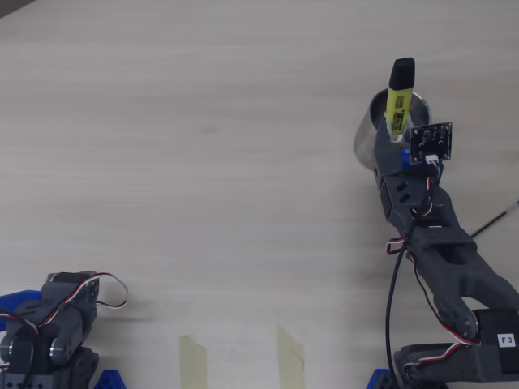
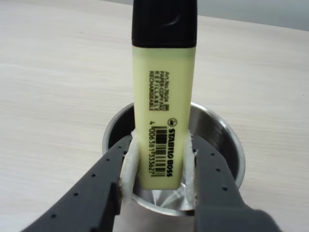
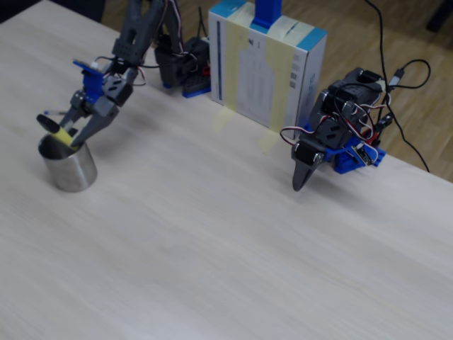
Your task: Grab the yellow pen and put it in the silver cup.
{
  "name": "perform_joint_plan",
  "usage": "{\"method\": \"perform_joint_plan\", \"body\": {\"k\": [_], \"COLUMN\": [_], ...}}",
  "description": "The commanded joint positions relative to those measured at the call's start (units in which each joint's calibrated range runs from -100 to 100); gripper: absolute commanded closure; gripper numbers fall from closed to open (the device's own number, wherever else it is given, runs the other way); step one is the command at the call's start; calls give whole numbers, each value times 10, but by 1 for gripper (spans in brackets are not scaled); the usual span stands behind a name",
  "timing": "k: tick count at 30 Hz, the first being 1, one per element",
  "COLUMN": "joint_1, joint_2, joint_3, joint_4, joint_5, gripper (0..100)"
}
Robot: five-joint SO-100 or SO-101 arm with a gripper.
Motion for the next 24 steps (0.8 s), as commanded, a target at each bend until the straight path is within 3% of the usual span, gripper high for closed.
{"method": "perform_joint_plan", "body": {"k": [1, 14, 18, 24], "joint_1": [7, 8, 8, 8], "joint_2": [2, -7, -7, -7], "joint_3": [-7, -5, -4, -4], "joint_4": [-4, -1, 2, 2], "joint_5": [2, 0, -28, -33], "gripper": [91, 90, 84, 84]}}
